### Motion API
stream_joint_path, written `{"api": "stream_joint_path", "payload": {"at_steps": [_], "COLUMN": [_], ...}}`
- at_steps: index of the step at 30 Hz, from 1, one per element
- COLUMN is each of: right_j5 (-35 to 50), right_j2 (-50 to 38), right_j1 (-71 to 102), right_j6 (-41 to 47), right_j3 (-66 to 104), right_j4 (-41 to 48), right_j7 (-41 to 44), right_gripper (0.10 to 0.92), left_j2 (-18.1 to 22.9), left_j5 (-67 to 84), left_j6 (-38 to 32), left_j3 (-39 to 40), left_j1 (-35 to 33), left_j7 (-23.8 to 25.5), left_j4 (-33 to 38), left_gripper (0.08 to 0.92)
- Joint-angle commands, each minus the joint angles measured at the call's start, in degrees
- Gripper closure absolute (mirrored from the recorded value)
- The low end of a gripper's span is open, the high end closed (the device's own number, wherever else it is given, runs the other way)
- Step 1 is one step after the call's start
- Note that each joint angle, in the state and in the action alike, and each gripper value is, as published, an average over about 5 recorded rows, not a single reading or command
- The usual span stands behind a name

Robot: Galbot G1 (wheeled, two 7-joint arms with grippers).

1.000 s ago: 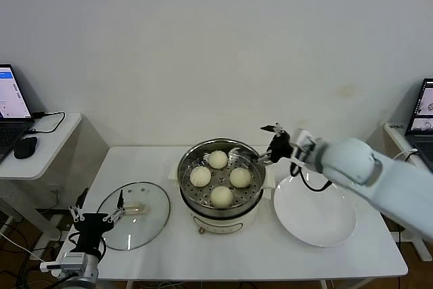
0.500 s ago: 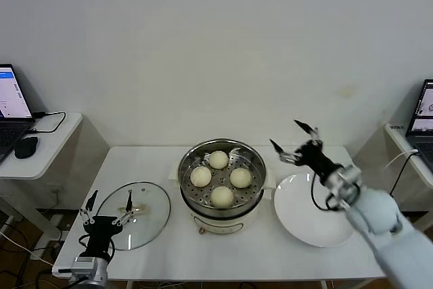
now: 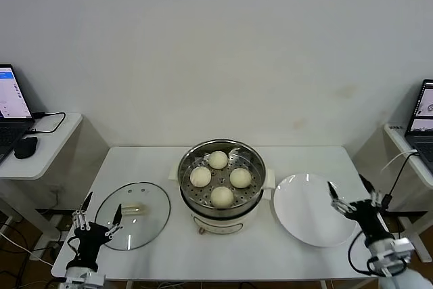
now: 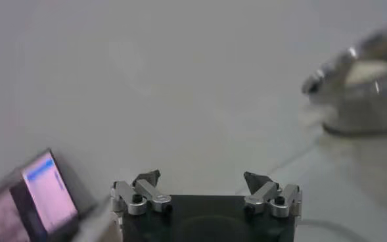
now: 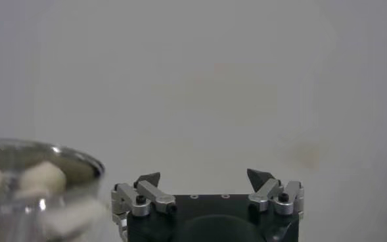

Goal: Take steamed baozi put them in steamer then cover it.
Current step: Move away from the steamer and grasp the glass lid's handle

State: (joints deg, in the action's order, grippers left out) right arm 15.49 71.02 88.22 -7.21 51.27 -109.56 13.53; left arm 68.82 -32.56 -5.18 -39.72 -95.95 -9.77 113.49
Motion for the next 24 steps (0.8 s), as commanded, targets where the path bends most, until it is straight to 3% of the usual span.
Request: {"api": "stream_joint_path", "payload": {"at_steps": [1,11,24], "right_j5": [-2.52,-3.86,-5.3], "right_j2": [9.71,12.28,15.12], "right_j1": [5.46,5.81,7.4], "right_j6": [-2.35,-1.31,-2.23], "right_j3": [7.3,7.75,8.64], "right_j4": [2.12,0.97,0.19], "right_j7": [-1.56,-3.84,-3.98], "right_gripper": [0.203,0.203,0.203], "left_j2": [-3.94,-6.01,-7.68], "left_j5": [-31.87,-34.0,-34.38], "left_j6": [-5.45,-8.03,-7.83], "left_j3": [-1.59,4.28,7.78], "left_j1": [-1.01,8.94,17.89], "left_j7": [-2.54,-4.03,-2.38], "left_j4": [-8.33,-19.45,-25.47], "left_gripper": [0.177,0.177,0.177]}}
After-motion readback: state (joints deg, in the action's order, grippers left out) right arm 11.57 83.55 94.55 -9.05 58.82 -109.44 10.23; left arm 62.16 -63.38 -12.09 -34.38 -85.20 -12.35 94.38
